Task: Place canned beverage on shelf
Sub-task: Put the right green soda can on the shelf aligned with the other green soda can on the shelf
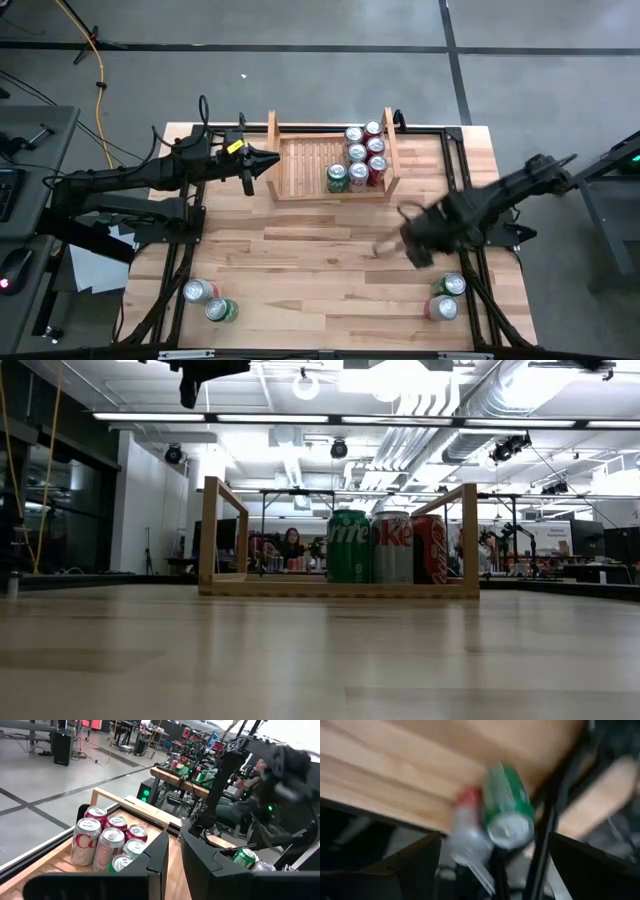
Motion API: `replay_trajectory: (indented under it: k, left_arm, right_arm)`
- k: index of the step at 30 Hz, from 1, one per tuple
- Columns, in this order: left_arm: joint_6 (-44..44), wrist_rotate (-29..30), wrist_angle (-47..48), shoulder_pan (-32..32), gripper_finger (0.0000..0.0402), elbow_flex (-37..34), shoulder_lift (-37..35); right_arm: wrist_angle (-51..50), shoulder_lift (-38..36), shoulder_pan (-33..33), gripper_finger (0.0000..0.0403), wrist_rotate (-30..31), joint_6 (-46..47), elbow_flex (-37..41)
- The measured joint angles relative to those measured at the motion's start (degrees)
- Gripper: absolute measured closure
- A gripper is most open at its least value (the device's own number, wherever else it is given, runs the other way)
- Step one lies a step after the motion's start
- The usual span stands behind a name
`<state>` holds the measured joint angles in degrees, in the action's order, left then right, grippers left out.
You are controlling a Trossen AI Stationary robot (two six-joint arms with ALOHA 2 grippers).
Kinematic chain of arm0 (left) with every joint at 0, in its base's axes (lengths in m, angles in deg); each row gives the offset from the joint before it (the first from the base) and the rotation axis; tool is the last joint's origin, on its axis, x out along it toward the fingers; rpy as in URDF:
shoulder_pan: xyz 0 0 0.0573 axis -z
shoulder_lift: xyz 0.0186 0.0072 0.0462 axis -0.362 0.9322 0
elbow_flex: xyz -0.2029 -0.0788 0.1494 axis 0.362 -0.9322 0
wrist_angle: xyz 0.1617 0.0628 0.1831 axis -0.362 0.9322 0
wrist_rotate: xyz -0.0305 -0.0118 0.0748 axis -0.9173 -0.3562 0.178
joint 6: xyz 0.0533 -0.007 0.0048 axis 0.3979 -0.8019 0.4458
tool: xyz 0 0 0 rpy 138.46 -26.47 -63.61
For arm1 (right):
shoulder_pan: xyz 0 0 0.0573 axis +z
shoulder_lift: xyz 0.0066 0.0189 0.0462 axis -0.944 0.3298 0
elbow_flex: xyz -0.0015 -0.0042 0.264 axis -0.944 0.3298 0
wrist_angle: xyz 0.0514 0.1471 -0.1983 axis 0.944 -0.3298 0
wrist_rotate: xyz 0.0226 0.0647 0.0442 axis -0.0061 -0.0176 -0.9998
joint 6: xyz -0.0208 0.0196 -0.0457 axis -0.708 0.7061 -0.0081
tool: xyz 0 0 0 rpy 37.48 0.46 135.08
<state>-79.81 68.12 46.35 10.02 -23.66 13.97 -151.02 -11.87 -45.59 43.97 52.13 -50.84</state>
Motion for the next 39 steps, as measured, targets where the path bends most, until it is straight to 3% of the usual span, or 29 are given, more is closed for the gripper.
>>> replay_trajectory:
  k: [6, 10, 16, 34, 39]
  left_arm:
    - [0.0, 0.0, 0.0, 0.0, 0.0357, 0.0, 0.0]
    - [0.0, 0.0, -0.1, 0.0, 0.0357, 0.0, 0.0]
    - [0.0, 0.0, -0.1, -0.1, 0.0357, 0.0, 0.0]
    - [0.0, 0.0, -0.1, -0.1, 0.0357, 0.0, 0.0]
    - [2.6, 0.4, -0.1, -0.1, 0.0357, 0.0, 0.0]
  right_arm:
    - [9.3, -1.0, 12.7, 0.0052, -8.4, 17.6, 7.2]
    - [15.7, -3.3, 17.7, 0.0052, -3.7, 30.2, 10.4]
    - [15.7, -4.6, 22.0, 0.0052, 2.9, 42.7, 13.8]
    - [24.6, -4.6, 22.9, 0.0052, 5.1, 43.3, 25.0]
    - [25.8, -4.6, 22.9, 0.0070, 4.7, 41.0, 25.0]
